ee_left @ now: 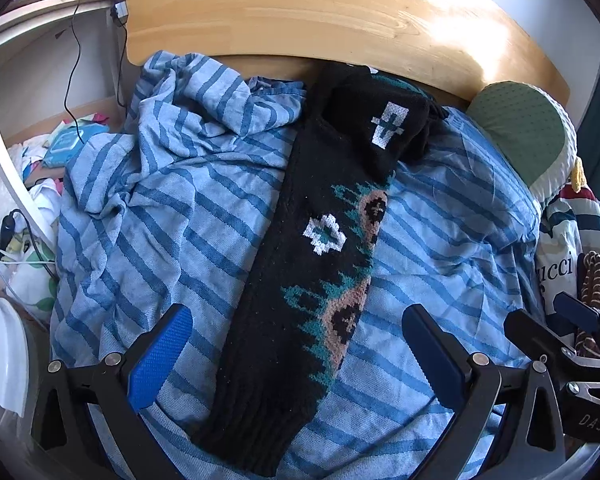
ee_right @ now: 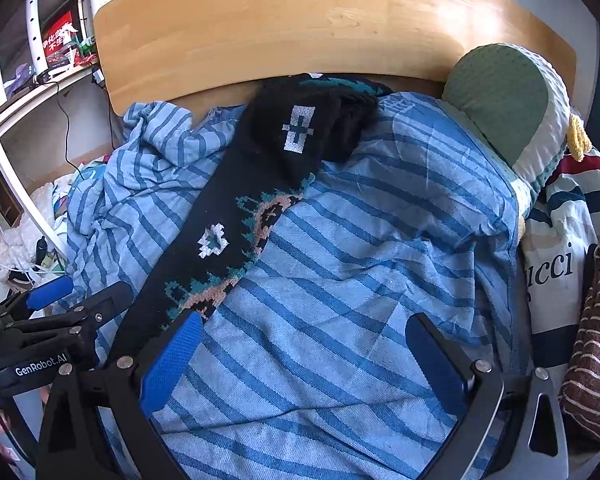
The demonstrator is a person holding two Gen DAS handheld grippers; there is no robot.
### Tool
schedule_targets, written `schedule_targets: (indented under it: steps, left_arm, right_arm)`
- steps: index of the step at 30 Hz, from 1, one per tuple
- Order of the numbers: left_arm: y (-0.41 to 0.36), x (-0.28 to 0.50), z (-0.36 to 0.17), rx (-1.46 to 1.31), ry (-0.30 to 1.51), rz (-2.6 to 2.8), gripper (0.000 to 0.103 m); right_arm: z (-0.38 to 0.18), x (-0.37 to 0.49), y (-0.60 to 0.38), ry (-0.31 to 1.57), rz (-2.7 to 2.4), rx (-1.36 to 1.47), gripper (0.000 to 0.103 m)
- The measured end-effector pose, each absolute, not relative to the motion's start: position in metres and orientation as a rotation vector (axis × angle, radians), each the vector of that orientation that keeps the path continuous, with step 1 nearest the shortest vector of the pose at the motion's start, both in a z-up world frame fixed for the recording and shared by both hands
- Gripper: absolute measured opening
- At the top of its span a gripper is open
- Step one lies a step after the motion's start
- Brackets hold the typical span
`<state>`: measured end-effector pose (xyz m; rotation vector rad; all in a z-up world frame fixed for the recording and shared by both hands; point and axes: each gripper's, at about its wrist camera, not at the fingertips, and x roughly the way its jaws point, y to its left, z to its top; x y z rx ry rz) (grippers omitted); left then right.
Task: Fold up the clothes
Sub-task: 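Grasp the sweater's folded end with the right tool while the left tool grasps its body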
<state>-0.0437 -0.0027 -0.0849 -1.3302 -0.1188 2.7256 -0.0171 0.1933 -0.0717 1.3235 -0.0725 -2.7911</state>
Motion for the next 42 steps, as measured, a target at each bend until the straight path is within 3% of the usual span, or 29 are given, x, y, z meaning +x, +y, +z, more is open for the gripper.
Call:
schedule_targets:
  steps: [14,24,31,34,35,37,38,39,42]
  left_arm:
    - [0.001,-0.101,-0.137,-1.430,-0.025,2.740,0.103]
    - [0.009,-0.188,-0.117,-1.224,-0.173,2.742,0.102]
    - [0.030,-0.241,-0.157,-1.395,-0.160,2.739,0.093]
    - [0.035,-0.252,-0.166,-1.451,-0.133,2.738,0.088]
    - [0.036,-0.254,-0.167,-1.455,-0.123,2.741,0.086]
    - [0.036,-0.256,-0.166,-1.466,-0.132,2.726,0.065]
    - [0.035,-0.256,-0.165,-1.471,-0.150,2.708,0.045]
    - [0.033,-0.256,-0.164,-1.476,-0.167,2.691,0.036]
    - [0.029,-0.255,-0.160,-1.491,-0.220,2.637,0.021]
  right_arm:
    - [-0.125,-0.097,0.186,-0.103,-2.728,1.435,0.103]
    - [-0.112,-0.190,0.205,-0.109,-2.864,1.322,0.103]
    - [-0.089,-0.262,0.222,-0.125,-2.974,1.208,0.103]
    - [-0.091,-0.300,0.213,-0.085,-2.945,1.263,0.098]
    - [-0.093,-0.307,0.208,-0.078,-2.926,1.273,0.092]
    - [-0.097,-0.322,0.199,-0.063,-2.887,1.292,0.081]
    - [-0.099,-0.326,0.195,-0.061,-2.879,1.306,0.075]
    - [-0.100,-0.329,0.191,-0.053,-2.872,1.318,0.070]
    - [-0.105,-0.330,0.187,-0.072,-2.841,1.360,0.044]
